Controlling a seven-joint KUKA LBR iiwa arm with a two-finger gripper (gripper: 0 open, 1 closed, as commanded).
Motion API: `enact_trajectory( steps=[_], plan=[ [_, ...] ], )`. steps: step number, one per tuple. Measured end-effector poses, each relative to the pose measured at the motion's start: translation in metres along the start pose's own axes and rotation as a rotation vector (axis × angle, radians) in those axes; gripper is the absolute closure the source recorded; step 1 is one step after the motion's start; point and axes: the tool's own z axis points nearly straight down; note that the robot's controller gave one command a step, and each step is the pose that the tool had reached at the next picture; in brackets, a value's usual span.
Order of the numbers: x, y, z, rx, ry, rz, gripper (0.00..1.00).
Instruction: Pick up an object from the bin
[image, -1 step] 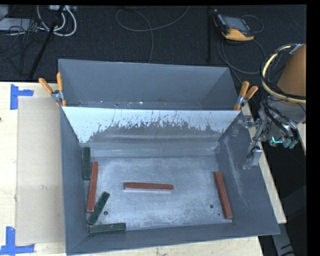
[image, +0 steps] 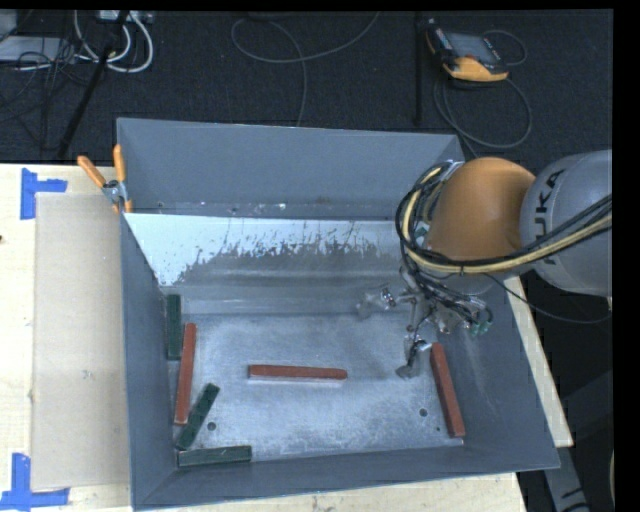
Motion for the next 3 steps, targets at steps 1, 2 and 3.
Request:
enact_trajectory(
  steps=[1, 2, 3],
  plan=[
    [0.001, 0.069, 0.05, -0.002, 0.003, 0.073, 0.0],
    [-0.03, 0.129, 0.047, 0.001, -0.008, 0.05, 0.0],
    [-0.028, 0.125, 0.046, 0.005, -0.005, 0.052, 1.0]
  ],
)
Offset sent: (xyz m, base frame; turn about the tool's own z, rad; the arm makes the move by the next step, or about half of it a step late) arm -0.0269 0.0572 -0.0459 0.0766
